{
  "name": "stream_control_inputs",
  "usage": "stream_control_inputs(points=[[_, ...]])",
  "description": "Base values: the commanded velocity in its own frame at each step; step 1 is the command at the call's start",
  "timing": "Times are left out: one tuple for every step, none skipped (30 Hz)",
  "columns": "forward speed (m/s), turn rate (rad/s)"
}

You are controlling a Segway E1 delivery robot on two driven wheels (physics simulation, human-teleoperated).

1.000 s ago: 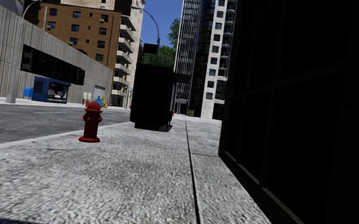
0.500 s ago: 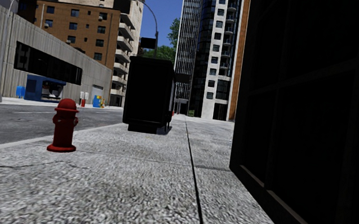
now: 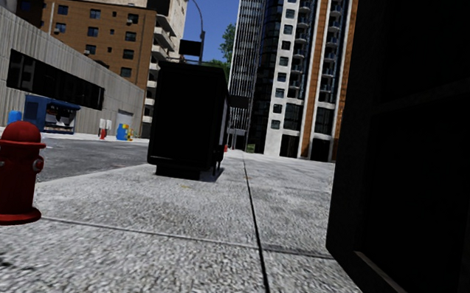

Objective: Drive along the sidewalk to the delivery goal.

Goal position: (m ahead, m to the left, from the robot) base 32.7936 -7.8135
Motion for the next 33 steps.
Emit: stream_control_inputs(points=[[2.00, 0.00], [2.00, 0.00], [2.00, 0.00], [2.00, 0.00], [2.00, 0.00], [2.00, 0.00], [2.00, 0.00], [2.00, 0.00], [2.00, 0.00], [2.00, 0.00], [2.00, 0.00], [2.00, 0.00], [2.00, 0.00], [2.00, 0.00], [2.00, 0.00], [2.00, 0.00], [2.00, 0.00], [2.00, 0.00], [2.00, 0.00], [2.00, 0.00], [2.00, 0.00], [2.00, 0.00], [2.00, 0.00], [2.00, -0.01], [2.00, -0.02], [2.00, -0.02], [2.00, -0.06], [2.00, -0.13], [2.00, -0.13], [2.00, -0.21], [2.00, -0.26], [2.00, -0.29], [2.00, -0.29]])
